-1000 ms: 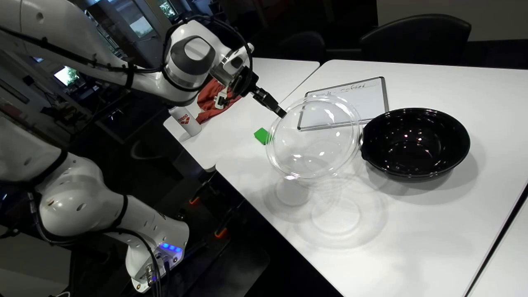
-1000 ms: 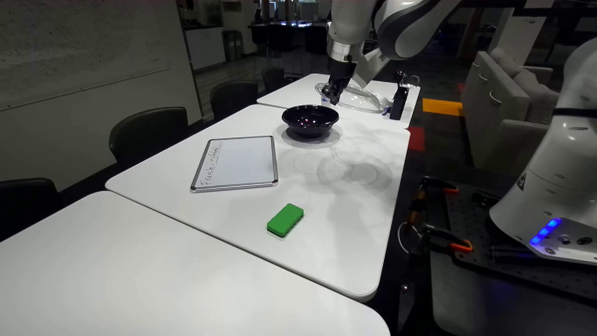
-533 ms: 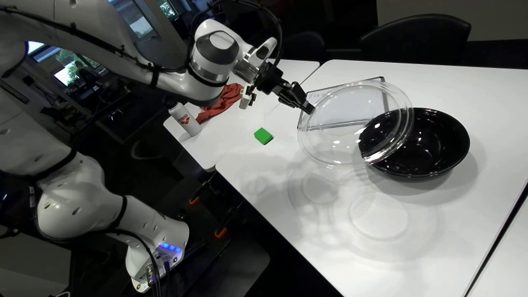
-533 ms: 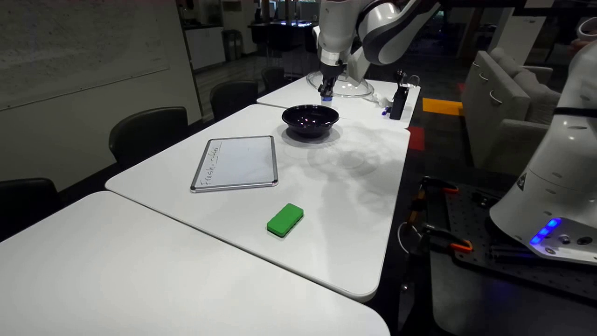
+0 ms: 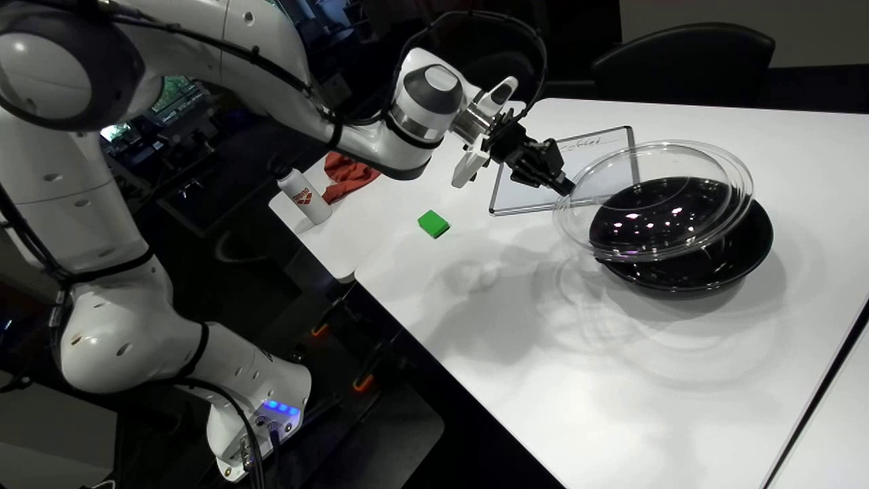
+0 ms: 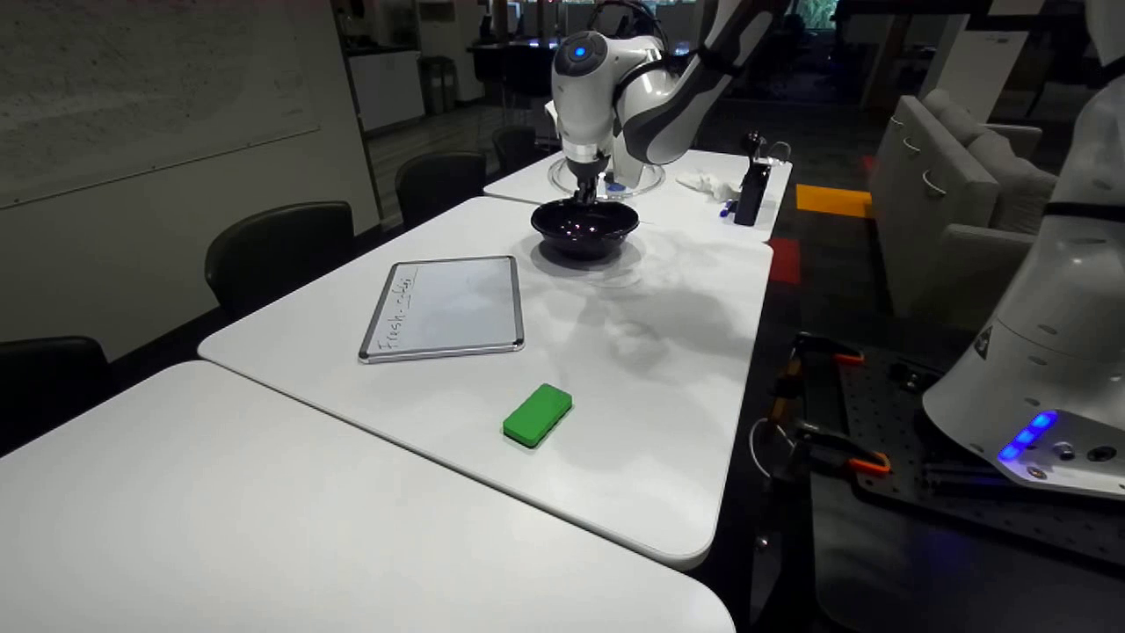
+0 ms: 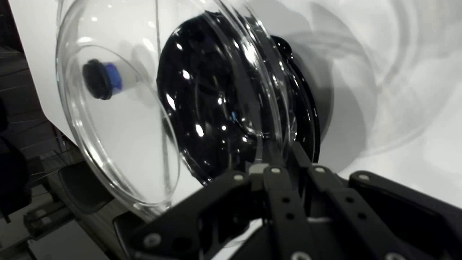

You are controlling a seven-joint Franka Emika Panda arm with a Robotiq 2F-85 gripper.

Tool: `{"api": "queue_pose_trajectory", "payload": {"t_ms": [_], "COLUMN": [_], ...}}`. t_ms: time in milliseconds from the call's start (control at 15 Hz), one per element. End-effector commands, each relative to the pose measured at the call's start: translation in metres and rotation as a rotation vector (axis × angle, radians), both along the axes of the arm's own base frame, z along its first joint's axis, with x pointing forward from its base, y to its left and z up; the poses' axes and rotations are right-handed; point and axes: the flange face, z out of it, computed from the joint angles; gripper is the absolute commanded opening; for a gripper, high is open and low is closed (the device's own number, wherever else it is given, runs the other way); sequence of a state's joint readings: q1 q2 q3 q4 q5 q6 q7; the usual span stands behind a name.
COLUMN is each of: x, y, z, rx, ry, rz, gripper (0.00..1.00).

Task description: Place the clear lid on the bowl

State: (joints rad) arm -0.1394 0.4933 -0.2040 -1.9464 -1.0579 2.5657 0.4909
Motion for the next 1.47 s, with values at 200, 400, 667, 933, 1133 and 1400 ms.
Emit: {"api": "queue_pose_trajectory", "payload": {"t_ms": [200, 400, 667, 933, 1133, 1400], "x": [0.01, 0.012, 0.02, 0.025, 0.03, 0.037], "y": [-0.003, -0.003, -0.01, -0.012, -0.015, -0.025], "z": [-0.019, -0.018, -0.03, -0.039, -0.044, -0.051], "rx": [0.001, -0.001, 0.029, 0.029, 0.026, 0.031], "ry": [0.009, 0.005, 0.008, 0.001, -0.001, 0.005], "rz": [0.012, 0.012, -0.003, -0.006, 0.005, 0.001], "gripper": [0.1, 0.02, 0.02, 0.02, 0.02, 0.02]}}
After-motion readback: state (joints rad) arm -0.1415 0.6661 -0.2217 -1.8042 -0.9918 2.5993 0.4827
